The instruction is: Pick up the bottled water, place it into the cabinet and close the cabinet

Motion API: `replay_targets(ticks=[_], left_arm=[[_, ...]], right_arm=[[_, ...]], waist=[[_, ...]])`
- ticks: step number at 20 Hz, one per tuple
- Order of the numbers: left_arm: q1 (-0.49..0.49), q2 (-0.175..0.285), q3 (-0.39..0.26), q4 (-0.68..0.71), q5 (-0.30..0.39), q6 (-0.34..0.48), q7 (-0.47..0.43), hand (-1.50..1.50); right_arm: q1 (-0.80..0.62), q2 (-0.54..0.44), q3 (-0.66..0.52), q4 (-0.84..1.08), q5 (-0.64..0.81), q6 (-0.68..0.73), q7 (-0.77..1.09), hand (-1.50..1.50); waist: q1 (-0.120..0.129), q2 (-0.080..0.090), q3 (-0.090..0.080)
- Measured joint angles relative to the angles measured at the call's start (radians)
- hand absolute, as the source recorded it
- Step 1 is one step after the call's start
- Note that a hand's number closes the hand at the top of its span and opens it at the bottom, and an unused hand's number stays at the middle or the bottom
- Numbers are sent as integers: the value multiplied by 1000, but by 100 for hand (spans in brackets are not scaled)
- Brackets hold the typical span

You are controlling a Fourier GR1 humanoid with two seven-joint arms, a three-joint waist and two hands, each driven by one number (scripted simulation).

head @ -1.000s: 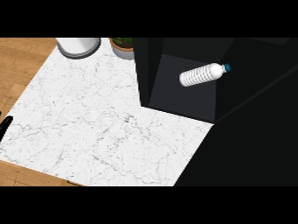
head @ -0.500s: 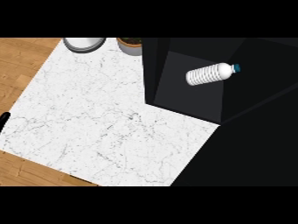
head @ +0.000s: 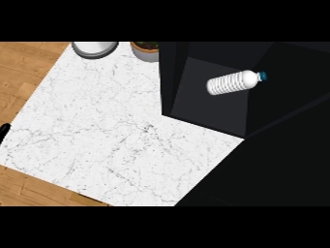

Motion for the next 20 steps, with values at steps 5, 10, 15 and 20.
replay_targets(ticks=[5,10,15,20], left_arm=[[-8,0,2,11,4,-1,4,-150],[-11,-1,3,23,8,-3,9,-150],[-20,0,9,35,16,-7,12,-150],[-14,-7,8,55,17,-13,11,-150]], right_arm=[[-127,24,-24,53,-7,2,86,150],[-256,63,-67,152,-28,-8,161,150],[-393,130,-104,297,-48,-45,248,150],[-571,249,-146,480,-27,-149,341,150]], waist=[[-8,-5,1],[-13,-8,4],[-19,-9,10],[-26,-15,15]])
